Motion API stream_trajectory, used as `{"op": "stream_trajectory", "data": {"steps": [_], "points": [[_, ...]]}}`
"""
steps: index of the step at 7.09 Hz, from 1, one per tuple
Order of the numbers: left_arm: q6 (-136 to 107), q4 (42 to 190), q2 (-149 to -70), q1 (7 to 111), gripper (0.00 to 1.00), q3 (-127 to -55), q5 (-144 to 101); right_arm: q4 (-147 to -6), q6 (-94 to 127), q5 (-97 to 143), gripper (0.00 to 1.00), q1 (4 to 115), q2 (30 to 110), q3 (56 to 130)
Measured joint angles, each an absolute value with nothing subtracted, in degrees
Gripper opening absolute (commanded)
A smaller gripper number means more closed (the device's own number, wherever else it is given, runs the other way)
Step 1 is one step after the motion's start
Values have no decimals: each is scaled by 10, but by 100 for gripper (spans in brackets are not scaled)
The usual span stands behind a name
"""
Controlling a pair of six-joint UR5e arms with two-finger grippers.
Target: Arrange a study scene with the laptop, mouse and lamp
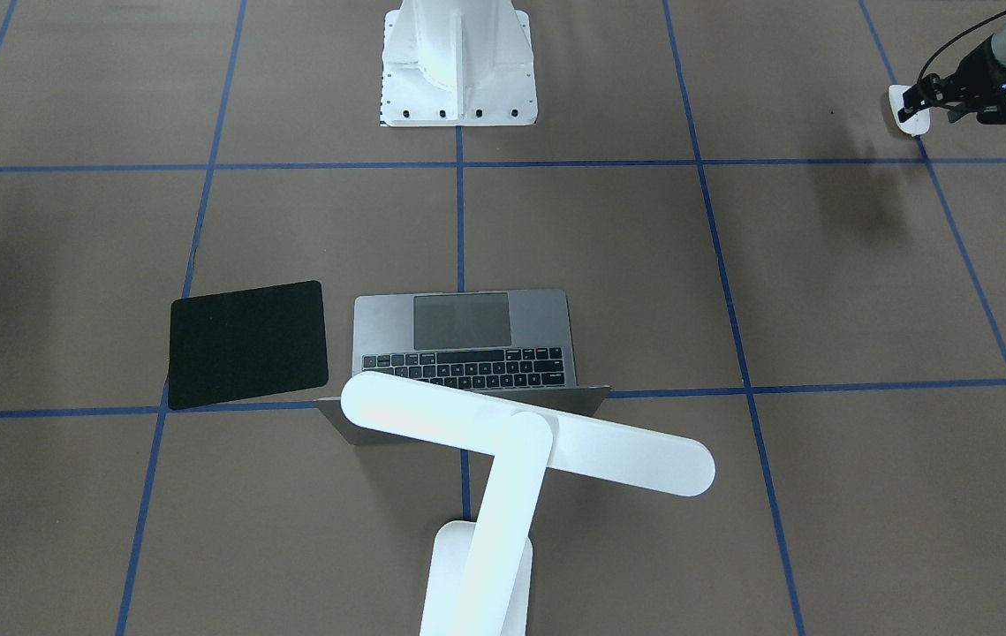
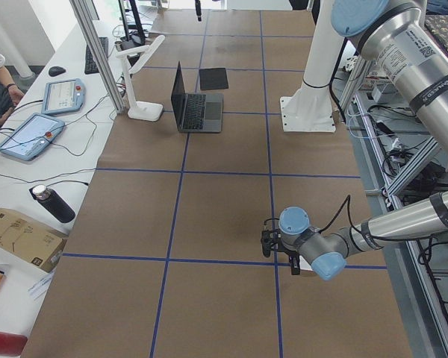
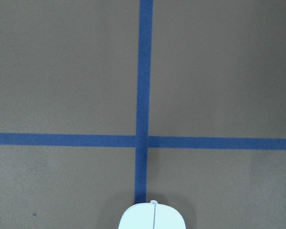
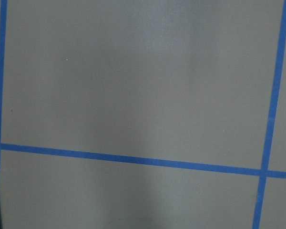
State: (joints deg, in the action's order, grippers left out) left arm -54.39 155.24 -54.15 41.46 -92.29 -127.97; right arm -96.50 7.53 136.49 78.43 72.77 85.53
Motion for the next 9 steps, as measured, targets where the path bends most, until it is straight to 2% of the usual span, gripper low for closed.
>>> {"op": "stream_trajectory", "data": {"steps": [6, 9], "points": [[-541, 1559, -547, 363, 99, -907, -1280, -966, 77, 1360, 98, 773, 728, 855], [-542, 1561, -539, 351, 94, -904, -1280, -966, 79, 1360, 98, 771, 728, 854]]}}
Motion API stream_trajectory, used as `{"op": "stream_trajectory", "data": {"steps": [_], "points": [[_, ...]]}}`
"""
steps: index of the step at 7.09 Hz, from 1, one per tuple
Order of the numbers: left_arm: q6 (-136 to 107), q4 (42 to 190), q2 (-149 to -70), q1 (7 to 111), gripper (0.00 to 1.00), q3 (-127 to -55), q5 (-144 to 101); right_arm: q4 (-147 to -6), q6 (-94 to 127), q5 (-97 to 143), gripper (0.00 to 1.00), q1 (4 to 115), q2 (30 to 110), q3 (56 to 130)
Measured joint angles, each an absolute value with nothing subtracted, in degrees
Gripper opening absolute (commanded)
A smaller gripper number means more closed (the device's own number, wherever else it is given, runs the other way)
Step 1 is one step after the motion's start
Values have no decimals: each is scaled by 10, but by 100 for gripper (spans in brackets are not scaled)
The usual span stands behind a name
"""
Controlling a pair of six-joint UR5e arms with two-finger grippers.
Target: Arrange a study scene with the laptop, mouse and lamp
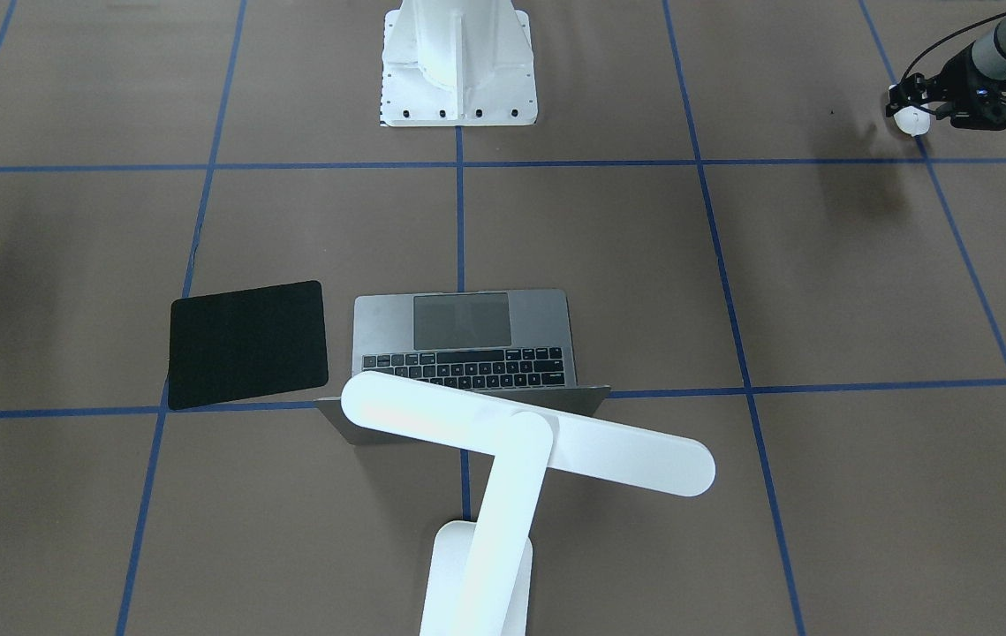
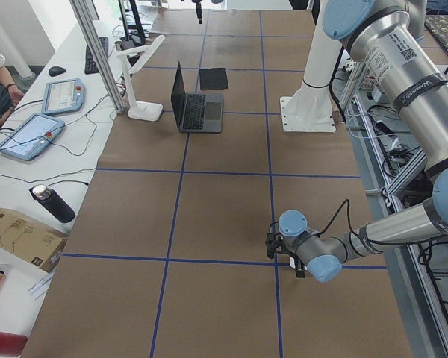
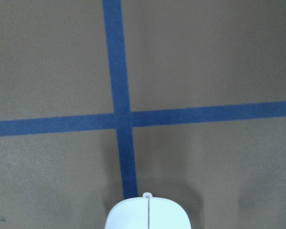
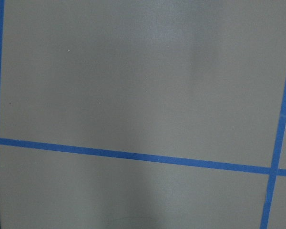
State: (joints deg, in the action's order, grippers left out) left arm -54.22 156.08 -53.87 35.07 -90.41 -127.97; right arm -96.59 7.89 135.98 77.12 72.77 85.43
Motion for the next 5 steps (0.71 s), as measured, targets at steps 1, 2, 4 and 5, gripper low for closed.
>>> {"op": "stream_trajectory", "data": {"steps": [1, 2, 4, 5], "points": [[-543, 1561, -539, 346, 94, -902, -1280, -966, 79, 1360, 98, 770, 728, 854], [-544, 1560, -542, 342, 93, -901, -1280, -966, 79, 1360, 98, 770, 728, 853], [-545, 1560, -546, 335, 73, -900, -1279, -965, 79, 1360, 98, 768, 728, 850], [-545, 1559, -547, 333, 62, -900, -1279, -965, 79, 1360, 98, 768, 728, 849]]}}
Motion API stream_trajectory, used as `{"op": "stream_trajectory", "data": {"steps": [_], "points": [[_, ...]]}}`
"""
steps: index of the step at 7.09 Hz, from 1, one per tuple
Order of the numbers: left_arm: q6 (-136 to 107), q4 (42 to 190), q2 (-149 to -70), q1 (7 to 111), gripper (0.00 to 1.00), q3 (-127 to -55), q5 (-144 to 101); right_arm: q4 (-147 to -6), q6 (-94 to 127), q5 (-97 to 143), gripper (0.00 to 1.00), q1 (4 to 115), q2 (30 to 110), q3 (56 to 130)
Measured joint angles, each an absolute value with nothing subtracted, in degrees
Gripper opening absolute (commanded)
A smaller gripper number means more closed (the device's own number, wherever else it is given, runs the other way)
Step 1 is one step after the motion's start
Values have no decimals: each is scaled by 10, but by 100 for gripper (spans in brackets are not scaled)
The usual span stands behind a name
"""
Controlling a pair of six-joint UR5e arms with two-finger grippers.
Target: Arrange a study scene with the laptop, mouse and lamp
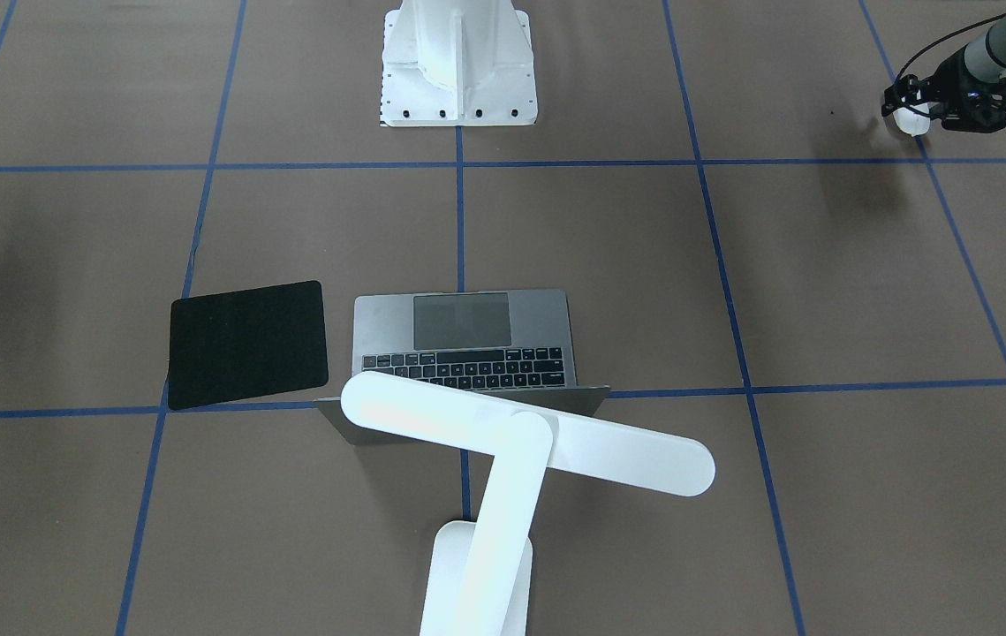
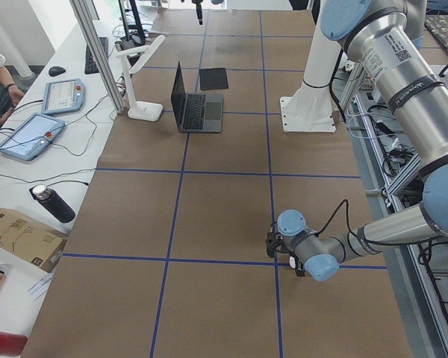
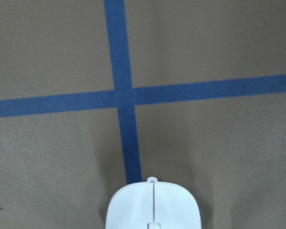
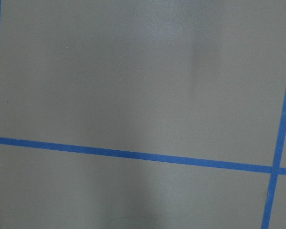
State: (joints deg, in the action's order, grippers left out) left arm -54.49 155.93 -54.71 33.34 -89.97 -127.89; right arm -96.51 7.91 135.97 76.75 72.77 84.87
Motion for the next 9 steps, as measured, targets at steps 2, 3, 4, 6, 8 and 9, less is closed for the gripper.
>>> {"op": "stream_trajectory", "data": {"steps": [2, 3, 4, 6, 8, 9], "points": [[-545, 1560, -547, 332, 60, -898, -1279, -965, 79, 1360, 98, 766, 728, 847], [-544, 1562, -547, 332, 60, -898, -1279, -965, 79, 1360, 98, 765, 728, 847], [-545, 1568, -546, 331, 60, -898, -1280, -964, 79, 1360, 98, 765, 728, 846], [-546, 1592, -544, 331, 60, -899, -1283, -962, 80, 1359, 98, 765, 728, 844], [-563, 1630, -547, 333, 60, -910, -1288, -961, 79, 1359, 98, 765, 727, 842], [-578, 1637, -556, 333, 60, -925, -1289, -961, 79, 1359, 98, 765, 727, 841]]}}
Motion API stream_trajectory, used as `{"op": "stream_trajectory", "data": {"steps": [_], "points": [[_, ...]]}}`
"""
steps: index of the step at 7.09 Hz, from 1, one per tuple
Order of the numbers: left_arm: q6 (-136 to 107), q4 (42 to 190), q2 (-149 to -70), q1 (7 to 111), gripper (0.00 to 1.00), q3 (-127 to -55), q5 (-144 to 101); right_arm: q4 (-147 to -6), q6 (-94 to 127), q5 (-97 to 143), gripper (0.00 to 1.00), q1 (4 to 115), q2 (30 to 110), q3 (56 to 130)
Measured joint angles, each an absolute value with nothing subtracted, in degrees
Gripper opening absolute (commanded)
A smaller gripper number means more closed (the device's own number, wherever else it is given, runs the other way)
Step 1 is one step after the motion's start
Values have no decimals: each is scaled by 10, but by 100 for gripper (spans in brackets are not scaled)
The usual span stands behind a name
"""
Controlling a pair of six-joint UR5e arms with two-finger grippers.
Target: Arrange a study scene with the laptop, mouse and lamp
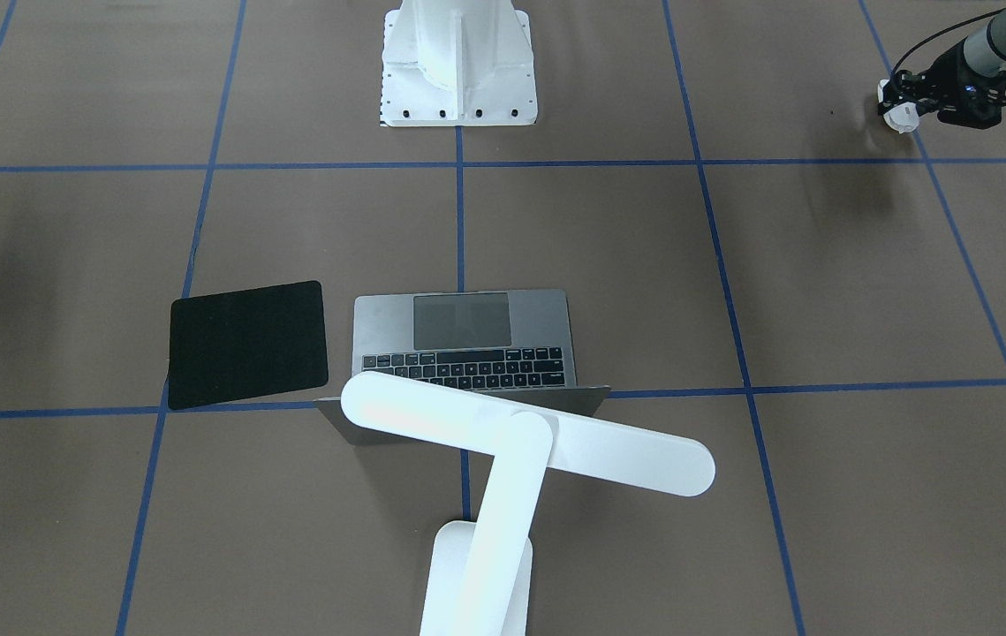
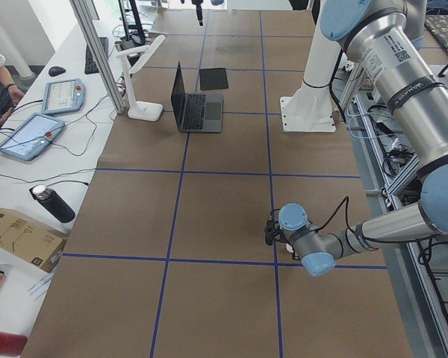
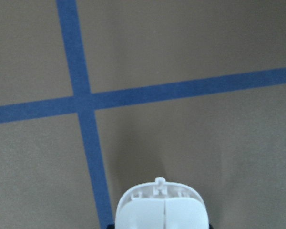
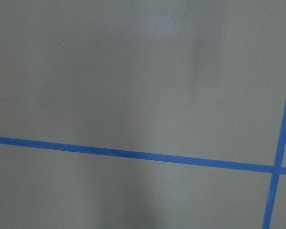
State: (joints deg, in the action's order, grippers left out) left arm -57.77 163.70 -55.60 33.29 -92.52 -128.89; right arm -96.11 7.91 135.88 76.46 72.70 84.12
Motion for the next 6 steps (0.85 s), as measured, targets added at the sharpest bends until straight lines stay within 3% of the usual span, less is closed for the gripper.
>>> {"op": "stream_trajectory", "data": {"steps": [6], "points": [[-617, 1546, -657, 341, 60, -1065, -1284, -961, 80, 1360, 98, 763, 721, 830]]}}
